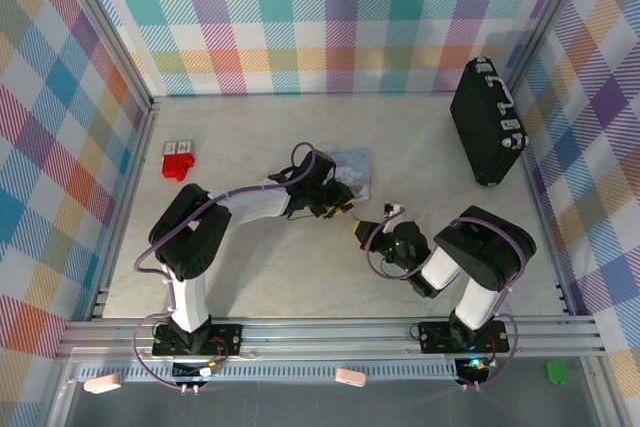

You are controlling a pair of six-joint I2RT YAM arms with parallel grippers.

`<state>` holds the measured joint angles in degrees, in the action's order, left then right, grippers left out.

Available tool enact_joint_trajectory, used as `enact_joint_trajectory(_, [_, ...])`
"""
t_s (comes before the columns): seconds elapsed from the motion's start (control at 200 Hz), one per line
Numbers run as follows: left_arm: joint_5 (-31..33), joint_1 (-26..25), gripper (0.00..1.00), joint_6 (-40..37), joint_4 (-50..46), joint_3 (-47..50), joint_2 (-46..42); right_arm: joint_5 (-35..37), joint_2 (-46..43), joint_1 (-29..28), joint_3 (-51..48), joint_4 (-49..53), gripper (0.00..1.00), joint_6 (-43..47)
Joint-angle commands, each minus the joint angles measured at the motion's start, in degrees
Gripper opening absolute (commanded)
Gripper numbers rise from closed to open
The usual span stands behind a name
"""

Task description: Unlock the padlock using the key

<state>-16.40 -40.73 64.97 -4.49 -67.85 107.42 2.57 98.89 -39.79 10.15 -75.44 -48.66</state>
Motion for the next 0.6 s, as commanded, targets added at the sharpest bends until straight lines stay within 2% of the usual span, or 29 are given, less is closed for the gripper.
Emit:
enact_joint_trajectory(0.0, [-1.26,-0.55,0.12,1.48,-0.14,0.62,-3.05,-0.21,0.34,-0.24,-0.44,-1.99,0.0,-0.29])
enact_joint_trajectory(0.595, [-1.62,-0.58,0.12,1.65,-0.23,0.53,-2.56,-1.24,0.35,-0.58,1.36,-3.05,0.0,1.33])
